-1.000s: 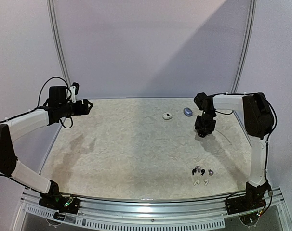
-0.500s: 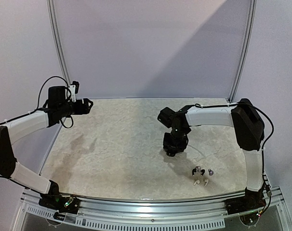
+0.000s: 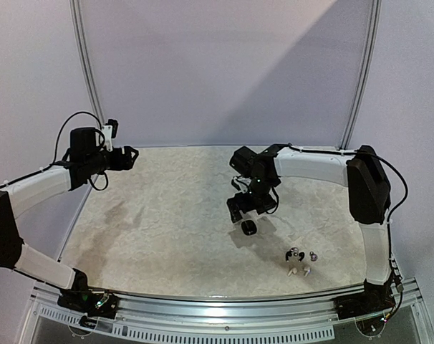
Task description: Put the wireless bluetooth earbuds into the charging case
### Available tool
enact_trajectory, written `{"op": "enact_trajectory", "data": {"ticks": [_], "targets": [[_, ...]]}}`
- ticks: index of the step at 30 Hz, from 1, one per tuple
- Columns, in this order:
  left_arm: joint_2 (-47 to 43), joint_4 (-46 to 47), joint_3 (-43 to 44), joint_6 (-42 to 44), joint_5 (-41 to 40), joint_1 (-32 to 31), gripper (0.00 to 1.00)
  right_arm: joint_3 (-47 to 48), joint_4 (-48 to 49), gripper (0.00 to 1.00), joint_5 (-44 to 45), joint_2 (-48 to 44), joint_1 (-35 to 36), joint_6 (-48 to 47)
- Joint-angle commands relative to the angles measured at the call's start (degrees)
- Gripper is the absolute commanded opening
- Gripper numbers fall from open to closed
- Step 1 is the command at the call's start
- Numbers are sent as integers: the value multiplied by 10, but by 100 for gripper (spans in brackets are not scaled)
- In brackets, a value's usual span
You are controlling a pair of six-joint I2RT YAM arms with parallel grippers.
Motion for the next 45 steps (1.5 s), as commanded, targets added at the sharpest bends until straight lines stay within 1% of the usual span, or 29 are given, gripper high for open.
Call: {"op": "enact_trajectory", "data": {"ticks": [1, 2, 3, 5, 6, 9, 10, 11, 13, 18, 22, 31, 35, 38, 43, 45], "targets": [[-15, 3, -2, 23, 9, -9, 89, -40, -19, 99, -40, -49, -9, -431], [-16, 3, -1, 26, 10, -9, 89, -56, -14, 99, -54, -57, -12, -494], [-18, 1, 0, 28, 10, -10, 89, -64, -10, 99, -60, -66, -15, -595], [-22, -4, 2, 35, 10, -10, 89, -65, 8, 99, -53, -68, -19, -695], [-25, -8, 3, 39, 9, -11, 89, -60, 18, 99, -56, -64, -23, -730], [-27, -17, 5, 48, 3, -12, 89, -48, 19, 99, -93, -53, -32, -785], [-27, -17, 7, 48, 3, -11, 89, -51, 21, 99, -96, -48, -33, -817], [-25, -37, 9, 47, 2, -11, 89, -52, 25, 99, -93, -42, -33, -829], [-20, -42, 13, 44, 2, -11, 89, -48, 23, 99, -88, -21, -33, -847], [-10, -35, 18, 41, 5, -11, 89, -30, 6, 98, -101, 17, -33, -869], [-8, -31, 16, 41, -2, -12, 89, -30, 14, 94, -123, 26, -33, -864], [-9, -35, 17, 42, -6, -11, 89, -34, 23, 73, -105, 40, -33, -820], [-8, -35, 17, 38, -1, -12, 89, -42, 26, 71, -91, 35, -33, -810], [-9, -35, 16, 35, 2, -11, 88, -47, 28, 62, -88, 33, -32, -804], [-13, -37, 16, 32, 8, -12, 88, -49, 38, 39, -87, 28, -33, -779], [-16, -41, 18, 28, 17, -12, 88, -48, 61, 35, -92, 19, -33, -761]]}}
